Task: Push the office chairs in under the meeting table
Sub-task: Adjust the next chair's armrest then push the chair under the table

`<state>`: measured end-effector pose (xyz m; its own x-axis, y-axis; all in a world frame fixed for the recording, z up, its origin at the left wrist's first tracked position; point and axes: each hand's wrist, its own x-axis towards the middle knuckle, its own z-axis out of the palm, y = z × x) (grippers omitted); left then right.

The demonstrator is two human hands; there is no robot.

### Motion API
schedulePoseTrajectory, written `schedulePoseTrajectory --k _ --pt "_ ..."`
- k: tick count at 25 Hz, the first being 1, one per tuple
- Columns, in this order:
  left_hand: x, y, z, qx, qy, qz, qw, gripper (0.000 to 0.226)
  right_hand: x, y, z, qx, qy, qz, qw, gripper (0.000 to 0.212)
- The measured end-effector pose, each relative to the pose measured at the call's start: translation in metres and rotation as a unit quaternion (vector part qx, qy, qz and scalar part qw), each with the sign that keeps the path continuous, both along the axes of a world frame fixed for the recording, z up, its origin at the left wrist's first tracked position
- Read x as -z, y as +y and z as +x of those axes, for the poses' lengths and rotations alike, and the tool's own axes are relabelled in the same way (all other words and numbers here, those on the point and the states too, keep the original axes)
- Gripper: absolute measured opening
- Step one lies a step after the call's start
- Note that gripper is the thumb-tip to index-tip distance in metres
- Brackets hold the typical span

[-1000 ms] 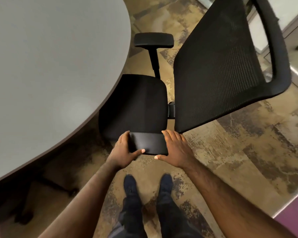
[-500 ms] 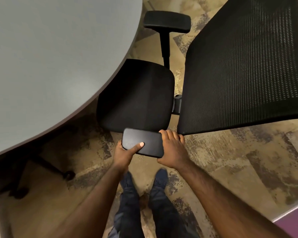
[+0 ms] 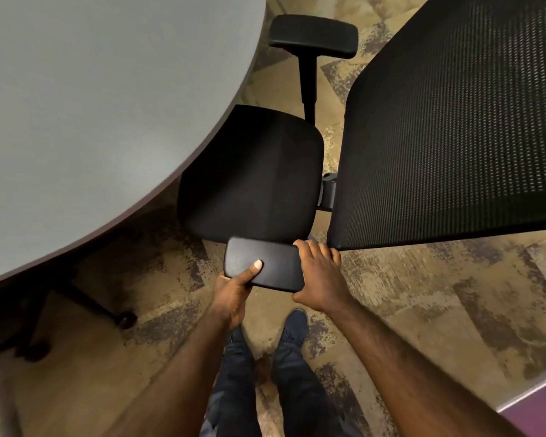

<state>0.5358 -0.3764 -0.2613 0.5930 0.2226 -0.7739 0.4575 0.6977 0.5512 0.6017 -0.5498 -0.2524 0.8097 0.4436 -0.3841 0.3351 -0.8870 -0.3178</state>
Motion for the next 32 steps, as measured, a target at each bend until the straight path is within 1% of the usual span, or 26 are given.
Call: schedulePoseTrajectory --k 2,10,12,16,22,32 --pt "0.001 -0.001 0.001 -0.01 0.003 -0.006 1.0 0.034 0.002 0.001 -0.001 0.005 0.008 0.002 1.0 0.106" --pt "0.017 -0.007 0.004 -0.046 0.011 -0.019 0.999 0.053 0.019 0.007 -0.008 0.032 0.0 0.018 0.999 0.102" --pt "0.021 -0.007 0.005 -0.042 0.012 -0.022 0.999 0.058 0.023 0.007 -0.008 0.033 0.001 0.019 0.999 0.102" --pt "0.032 -0.006 0.005 -0.022 0.022 -0.028 0.999 0.055 0.032 0.008 -0.009 0.041 0.008 0.022 0.999 0.102" --pt "0.052 -0.004 0.003 -0.016 0.037 -0.031 0.999 0.061 0.045 0.009 -0.009 0.045 0.014 0.018 0.999 0.102" --pt "0.078 -0.004 0.003 -0.01 0.041 -0.022 0.999 0.061 0.069 0.008 -0.01 0.039 0.015 0.019 0.999 0.101"
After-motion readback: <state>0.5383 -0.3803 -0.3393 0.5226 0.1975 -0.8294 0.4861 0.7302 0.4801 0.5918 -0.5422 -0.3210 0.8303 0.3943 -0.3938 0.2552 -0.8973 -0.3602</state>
